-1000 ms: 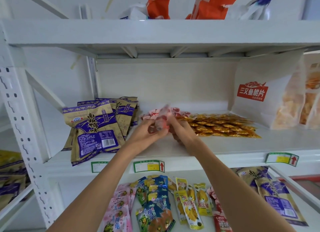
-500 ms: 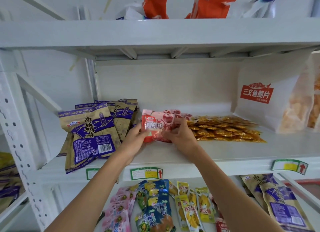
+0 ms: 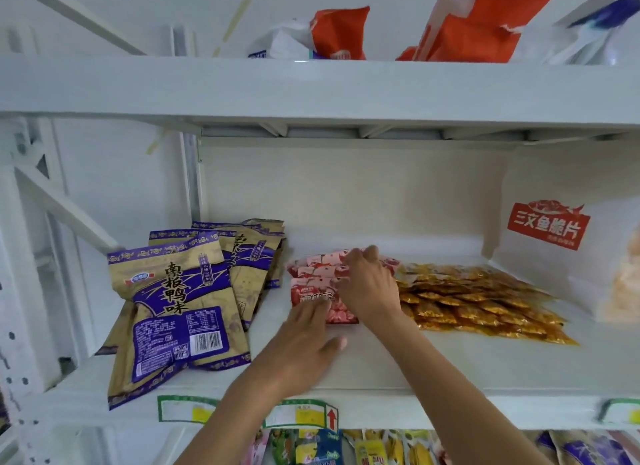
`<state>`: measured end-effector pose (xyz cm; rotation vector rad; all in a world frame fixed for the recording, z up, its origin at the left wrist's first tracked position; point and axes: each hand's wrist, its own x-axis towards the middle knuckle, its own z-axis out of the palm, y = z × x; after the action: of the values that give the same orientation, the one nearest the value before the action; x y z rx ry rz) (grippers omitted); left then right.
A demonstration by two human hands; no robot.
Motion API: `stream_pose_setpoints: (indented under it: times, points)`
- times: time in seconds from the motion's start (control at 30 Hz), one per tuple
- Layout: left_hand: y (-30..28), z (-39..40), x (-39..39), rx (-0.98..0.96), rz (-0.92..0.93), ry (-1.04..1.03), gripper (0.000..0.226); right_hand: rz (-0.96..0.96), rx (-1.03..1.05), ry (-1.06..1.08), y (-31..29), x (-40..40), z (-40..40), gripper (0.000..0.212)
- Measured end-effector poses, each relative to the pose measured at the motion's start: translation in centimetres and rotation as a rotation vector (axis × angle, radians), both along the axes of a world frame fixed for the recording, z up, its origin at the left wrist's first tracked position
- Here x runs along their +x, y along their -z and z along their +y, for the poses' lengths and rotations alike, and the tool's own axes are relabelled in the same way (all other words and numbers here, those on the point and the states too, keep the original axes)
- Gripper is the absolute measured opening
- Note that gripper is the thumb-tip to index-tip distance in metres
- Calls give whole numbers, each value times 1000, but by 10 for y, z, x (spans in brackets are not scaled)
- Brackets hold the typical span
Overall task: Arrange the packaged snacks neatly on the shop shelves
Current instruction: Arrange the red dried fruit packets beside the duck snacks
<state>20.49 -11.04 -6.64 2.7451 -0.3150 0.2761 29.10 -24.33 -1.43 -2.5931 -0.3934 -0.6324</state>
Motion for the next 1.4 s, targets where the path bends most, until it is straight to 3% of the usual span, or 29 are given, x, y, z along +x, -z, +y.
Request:
stream_pose_setpoints:
  times: [0.13,0.3,0.47,0.6,0.8,0.9,1.07,1.2,1.4]
  points:
    - [1,0,0,44,-43,36,68,9,-123,-11,-32,57,8,43]
    - [2,0,0,65,6,29,72,208,-373,-2,-38,110,8,38]
    - [0,2,0,96,53,18,71,-25,-340,-78,-34,109,5,28]
    - [-2,2,3,79,57,15,73,76,-522,-133,-31,112,4,32]
    - [-1,4,3,95,66,24,74,96,-218,-328,-47,103,2,22]
    - [-2,5,4,100,100,26,75,113,181,-426,-69,90,-4,21]
    - [-4,5,5,180,106,17,82,-40,740,-474,-83,36,-14,16]
    - [0,5,4,148,1,-38,79,133,868,-493,-49,-11,-21,22]
    - [-6,13,-13,80,-296,-168,50,277,1040,-466,-1,-31,-26,20]
